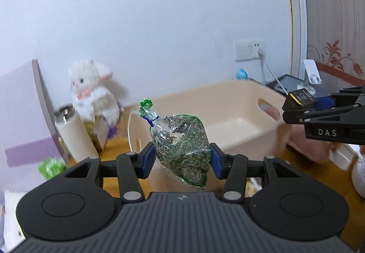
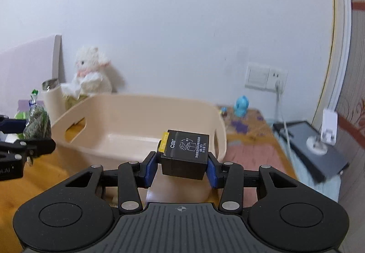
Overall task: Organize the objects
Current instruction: 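Lift both items over the basket and open both grippers to drop them, then grasp the blue-and-white box with the left gripper while the right grasps the white box, then carry both boxes over the basket and release them inside, then grasp the floral scrunchie with the left gripper while the right grasps the orange cloth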
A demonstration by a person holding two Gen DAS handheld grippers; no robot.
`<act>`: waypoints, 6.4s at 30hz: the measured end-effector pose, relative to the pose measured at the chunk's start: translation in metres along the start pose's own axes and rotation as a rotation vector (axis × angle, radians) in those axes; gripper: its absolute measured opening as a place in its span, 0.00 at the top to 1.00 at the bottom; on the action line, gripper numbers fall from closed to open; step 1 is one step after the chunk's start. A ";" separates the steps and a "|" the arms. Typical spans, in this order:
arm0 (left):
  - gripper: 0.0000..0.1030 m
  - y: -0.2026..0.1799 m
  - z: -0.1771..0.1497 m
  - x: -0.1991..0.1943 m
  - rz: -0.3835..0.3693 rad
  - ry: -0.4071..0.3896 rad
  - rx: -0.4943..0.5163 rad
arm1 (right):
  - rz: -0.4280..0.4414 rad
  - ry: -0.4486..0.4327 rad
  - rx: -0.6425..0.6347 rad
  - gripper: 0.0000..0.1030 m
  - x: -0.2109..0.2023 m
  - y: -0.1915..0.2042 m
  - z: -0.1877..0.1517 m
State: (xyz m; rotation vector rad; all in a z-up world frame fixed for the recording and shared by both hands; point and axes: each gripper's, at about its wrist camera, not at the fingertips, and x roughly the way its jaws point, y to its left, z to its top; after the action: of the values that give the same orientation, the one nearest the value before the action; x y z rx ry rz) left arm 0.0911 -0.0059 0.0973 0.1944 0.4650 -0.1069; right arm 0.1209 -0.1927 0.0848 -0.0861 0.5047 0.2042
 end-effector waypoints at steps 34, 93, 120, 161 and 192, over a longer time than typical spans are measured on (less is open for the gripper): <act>0.15 0.015 0.016 0.085 0.050 0.145 -0.112 | -0.067 0.069 -0.009 0.09 0.057 0.019 0.019; 0.25 0.007 -0.085 0.109 -0.058 0.373 -0.156 | -0.057 0.286 0.041 0.11 0.087 0.019 -0.095; 0.26 0.019 -0.061 0.036 -0.089 0.264 -0.179 | 0.008 0.113 -0.001 0.47 0.013 0.034 -0.062; 0.26 0.021 0.018 0.156 -0.011 0.293 -0.089 | -0.083 0.085 -0.105 0.47 0.112 0.033 0.013; 0.08 0.027 -0.020 0.044 -0.032 0.224 -0.104 | -0.027 0.092 -0.120 0.01 0.016 0.035 -0.043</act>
State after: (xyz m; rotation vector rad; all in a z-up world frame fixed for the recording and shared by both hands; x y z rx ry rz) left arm 0.1252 0.0221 0.0646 0.0973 0.6951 -0.0927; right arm 0.1069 -0.1613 0.0382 -0.2204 0.5828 0.2049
